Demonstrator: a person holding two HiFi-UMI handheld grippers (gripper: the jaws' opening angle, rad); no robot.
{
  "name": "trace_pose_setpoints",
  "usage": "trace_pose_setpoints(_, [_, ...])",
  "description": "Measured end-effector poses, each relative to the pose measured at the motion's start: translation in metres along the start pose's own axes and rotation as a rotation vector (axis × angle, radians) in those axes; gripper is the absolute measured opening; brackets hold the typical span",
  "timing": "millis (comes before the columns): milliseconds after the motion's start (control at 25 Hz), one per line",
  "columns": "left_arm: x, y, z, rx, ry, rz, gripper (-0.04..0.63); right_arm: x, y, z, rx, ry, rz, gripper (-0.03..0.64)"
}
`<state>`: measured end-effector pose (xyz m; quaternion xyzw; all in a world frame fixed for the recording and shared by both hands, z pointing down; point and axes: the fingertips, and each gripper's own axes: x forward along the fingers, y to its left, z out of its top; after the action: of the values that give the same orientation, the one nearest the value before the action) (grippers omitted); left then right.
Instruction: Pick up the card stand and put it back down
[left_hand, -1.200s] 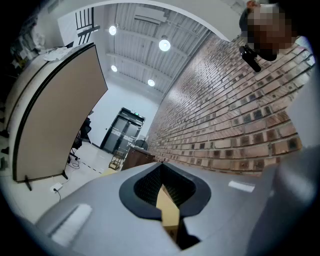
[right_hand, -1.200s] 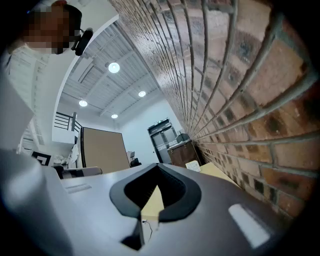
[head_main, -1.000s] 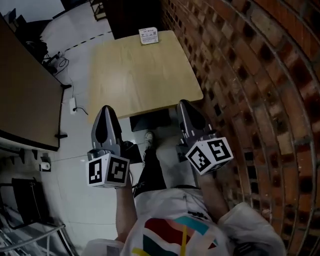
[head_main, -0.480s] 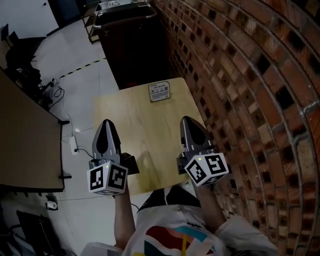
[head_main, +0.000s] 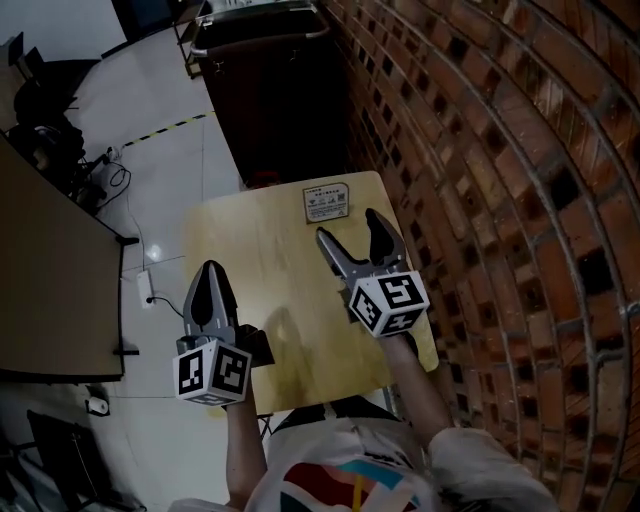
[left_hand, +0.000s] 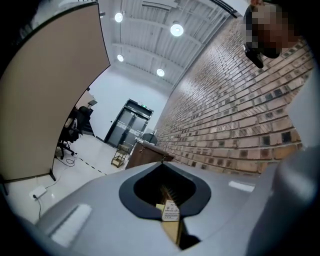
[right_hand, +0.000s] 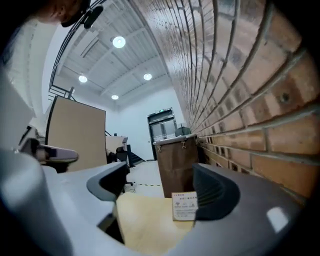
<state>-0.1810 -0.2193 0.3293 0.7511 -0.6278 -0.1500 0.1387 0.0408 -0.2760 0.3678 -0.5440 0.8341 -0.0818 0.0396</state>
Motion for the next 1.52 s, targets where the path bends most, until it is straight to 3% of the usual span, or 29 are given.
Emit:
trace_pose_setpoints(80, [0.001, 0.003, -0.006, 0.011, 0.014, 0.008, 0.005, 0.043, -0.013, -0.008, -0.051, 0.037, -0.021, 0.470])
trace_pose_setpoints(280, [0.008, 0.014, -0.019, 0.049, 0.060, 0.043, 0.005, 0.122, -0.050, -0.066, -0.095, 0.196, -0.107, 0.575])
trace_pose_setpoints(480, [0.019, 0.043, -0.027, 0.042, 0.086, 0.109, 0.005, 0.162, -0.088, -0.129, -0.086, 0.357, -0.217, 0.575])
trace_pose_setpoints(680, [0.031, 0.062, -0.040, 0.032, 0.118, 0.144, 0.005, 0.170, -0.112, -0.166, -0.026, 0.421, -0.280, 0.575])
trace_pose_setpoints(1080, [0.056, 0.061, -0.065, 0.016, 0.152, 0.109, 0.005, 0.180, -0.113, -0.181, 0.039, 0.397, -0.262, 0.577])
trace_pose_setpoints(1520, [0.049, 0.059, -0.055, 0.013, 0.139, 0.122, 0.005, 0.172, -0.109, -0.175, 0.016, 0.378, -0.238, 0.575])
